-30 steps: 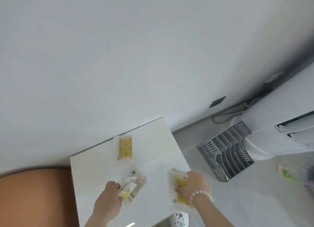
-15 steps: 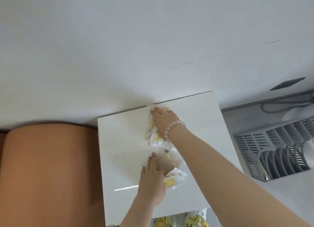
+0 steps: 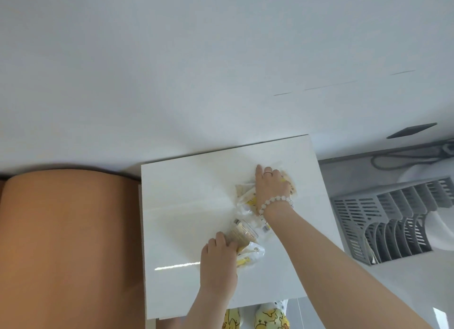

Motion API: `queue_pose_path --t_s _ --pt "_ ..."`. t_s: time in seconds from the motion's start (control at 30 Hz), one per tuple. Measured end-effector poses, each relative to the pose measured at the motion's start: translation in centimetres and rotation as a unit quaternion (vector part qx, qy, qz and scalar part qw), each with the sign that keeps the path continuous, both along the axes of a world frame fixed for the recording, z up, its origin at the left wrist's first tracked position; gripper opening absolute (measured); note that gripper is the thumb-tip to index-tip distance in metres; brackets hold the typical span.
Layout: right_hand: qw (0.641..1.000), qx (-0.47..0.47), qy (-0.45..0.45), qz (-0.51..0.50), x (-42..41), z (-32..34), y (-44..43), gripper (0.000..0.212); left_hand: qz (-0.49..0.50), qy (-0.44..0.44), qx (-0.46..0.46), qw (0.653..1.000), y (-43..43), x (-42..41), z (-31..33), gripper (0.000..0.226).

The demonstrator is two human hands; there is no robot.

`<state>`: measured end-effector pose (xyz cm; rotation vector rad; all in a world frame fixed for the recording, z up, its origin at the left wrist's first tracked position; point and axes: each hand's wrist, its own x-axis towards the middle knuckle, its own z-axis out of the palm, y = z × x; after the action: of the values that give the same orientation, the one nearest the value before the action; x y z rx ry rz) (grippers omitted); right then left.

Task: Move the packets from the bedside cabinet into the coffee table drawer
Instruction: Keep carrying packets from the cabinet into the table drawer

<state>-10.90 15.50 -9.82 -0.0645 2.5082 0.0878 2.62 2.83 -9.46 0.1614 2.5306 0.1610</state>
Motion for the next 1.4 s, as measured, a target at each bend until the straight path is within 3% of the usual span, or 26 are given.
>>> queue_pose_path --t_s 0.17,0.3,0.4,0.43,0.5,0.63,0.7,0.87,1.03,1.27,1.4 --pt "0.997 0.057 0.013 -0.048 1.9 -0.4 1.3 0.047 -0.005 0.028 -0.005 1.000 0.5 0.4 0.2 0.059" --pt "0.988 0.077 -0.023 -0.134 3.8 -0.8 2.8 0.073 0.014 0.060 0.001 0.998 0.6 0.2 -0.3 0.087" --pt "0.988 0.069 -0.017 -0.137 5.4 -0.3 3.6 0.083 0.027 0.043 -0.023 0.998 1.0 -0.4 0.7 0.109" --pt "0.988 0.058 -0.020 -0.139 6.0 -0.1 3.7 0.080 0.025 0.015 -0.035 0.999 1.1 -0.4 1.1 0.109" --pt "0.978 0.010 -0.048 -0.202 7.1 0.1 4.1 0.071 0.025 0.010 -0.059 0.998 1.5 0.2 1.4 0.086" --pt "0.907 -0.097 -0.114 -0.393 9.7 0.4 5.2 0.061 0.060 -0.002 -0.064 0.996 1.9 0.6 1.0 0.051" --pt "0.895 -0.120 -0.116 -0.413 11.0 0.2 5.6 0.054 0.083 -0.027 -0.044 0.995 2.2 0.2 1.4 0.034" --pt "0.857 -0.195 -0.114 -0.464 13.1 0.8 7.1 0.040 0.140 -0.095 0.003 0.986 2.7 -0.2 2.4 0.019" --pt "0.833 -0.242 -0.103 -0.487 14.1 4.6 10.5 0.043 0.244 -0.125 0.074 0.959 4.0 -1.8 6.0 0.021" --pt "0.780 -0.308 -0.049 -0.542 13.8 12.3 14.9 0.038 0.263 -0.131 0.214 0.932 7.8 -4.9 13.5 0.027" --pt "0.735 -0.324 -0.004 -0.595 14.7 15.7 16.2 0.051 0.228 -0.153 0.256 0.927 9.6 -5.8 16.8 0.034"
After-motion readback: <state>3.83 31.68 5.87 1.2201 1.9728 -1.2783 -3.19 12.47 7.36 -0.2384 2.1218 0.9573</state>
